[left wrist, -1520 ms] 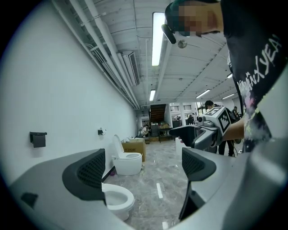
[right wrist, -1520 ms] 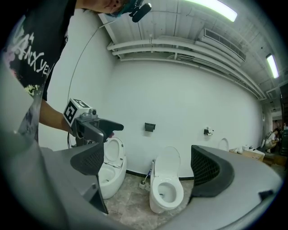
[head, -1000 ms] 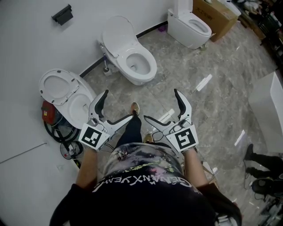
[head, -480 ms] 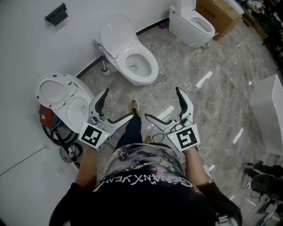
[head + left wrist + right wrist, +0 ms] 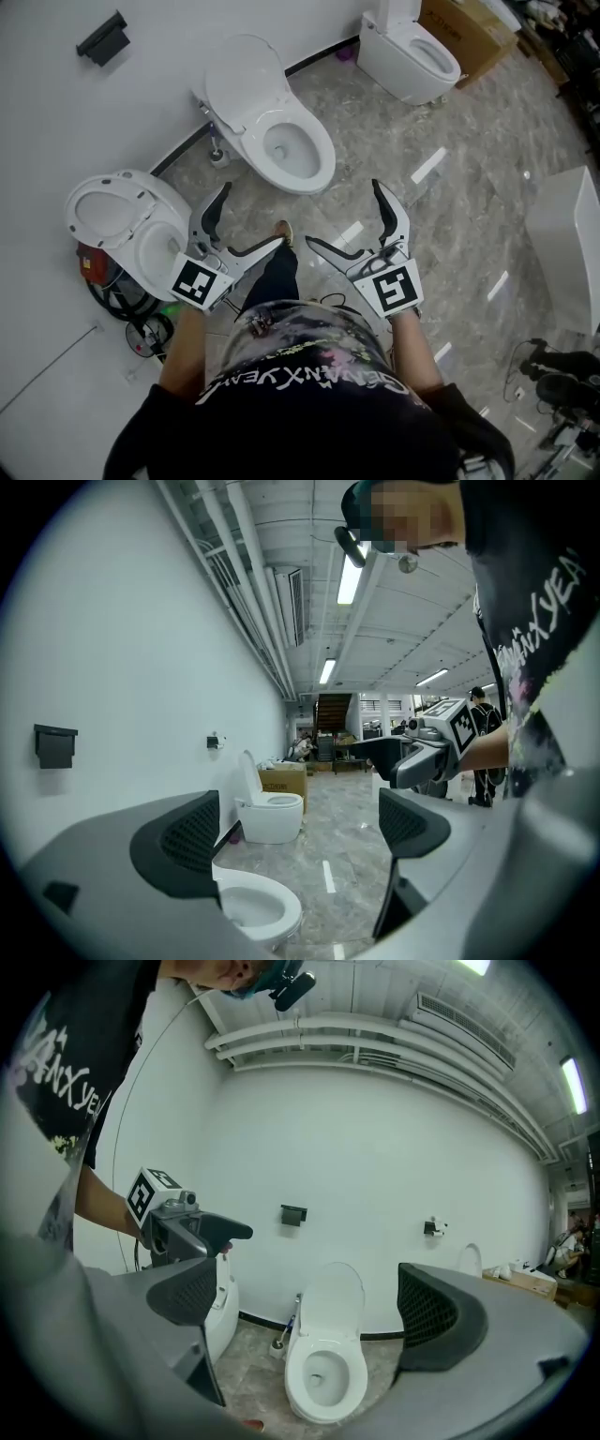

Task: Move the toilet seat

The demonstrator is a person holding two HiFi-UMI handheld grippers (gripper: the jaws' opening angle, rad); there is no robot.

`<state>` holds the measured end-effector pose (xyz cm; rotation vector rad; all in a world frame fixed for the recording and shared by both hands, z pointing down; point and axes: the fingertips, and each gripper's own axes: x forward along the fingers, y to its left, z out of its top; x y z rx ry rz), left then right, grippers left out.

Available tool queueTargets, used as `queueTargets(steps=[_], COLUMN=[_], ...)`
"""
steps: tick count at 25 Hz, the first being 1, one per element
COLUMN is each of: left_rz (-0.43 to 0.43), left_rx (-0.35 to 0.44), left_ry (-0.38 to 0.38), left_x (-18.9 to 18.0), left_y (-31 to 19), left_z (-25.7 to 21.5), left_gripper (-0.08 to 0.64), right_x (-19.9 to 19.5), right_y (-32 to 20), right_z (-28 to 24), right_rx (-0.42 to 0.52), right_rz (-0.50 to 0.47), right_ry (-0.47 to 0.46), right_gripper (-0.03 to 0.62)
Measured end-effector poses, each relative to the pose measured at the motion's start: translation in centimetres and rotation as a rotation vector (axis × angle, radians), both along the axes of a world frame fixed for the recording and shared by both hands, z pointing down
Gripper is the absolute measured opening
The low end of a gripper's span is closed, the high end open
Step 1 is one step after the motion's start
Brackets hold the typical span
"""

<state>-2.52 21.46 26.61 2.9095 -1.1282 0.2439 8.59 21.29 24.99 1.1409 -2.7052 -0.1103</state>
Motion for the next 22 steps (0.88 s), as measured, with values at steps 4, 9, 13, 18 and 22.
queueTargets(steps=[4, 9, 13, 18, 22], left_rz=[0.006, 0.019, 0.032, 0.043, 0.054], left_rx=[-0.014, -0.025, -0.032, -0.044, -0.043], left_ry=[0.018, 0.033, 0.044, 0.040, 0.049], left_x=[-0.8, -1.9, -3.2, -4.8, -5.9], left_y=[-4.3, -9.1, -13.0, -17.4, -20.1], left_z=[-0.3, -0.6, -0.6, -0.2, -0.1], left_gripper=[0.512, 0.512, 0.512, 0.512, 0.512], right_x=[-0.8, -2.1, -3.2, -5.0, -6.3], right_y=[-4.2, -8.8, -12.4, -16.6, -19.0], right_z=[-0.7, -1.1, -0.7, -0.5, -0.8], right_rx=[-0.002, -0.012, -0.038, -0.051, -0.036], right_rz=[0.009, 0.021, 0.039, 0.061, 0.057], right_ry=[0.008, 0.004, -0.004, -0.002, 0.006], right_gripper=[0.584, 0.584, 0.584, 0.584, 0.584])
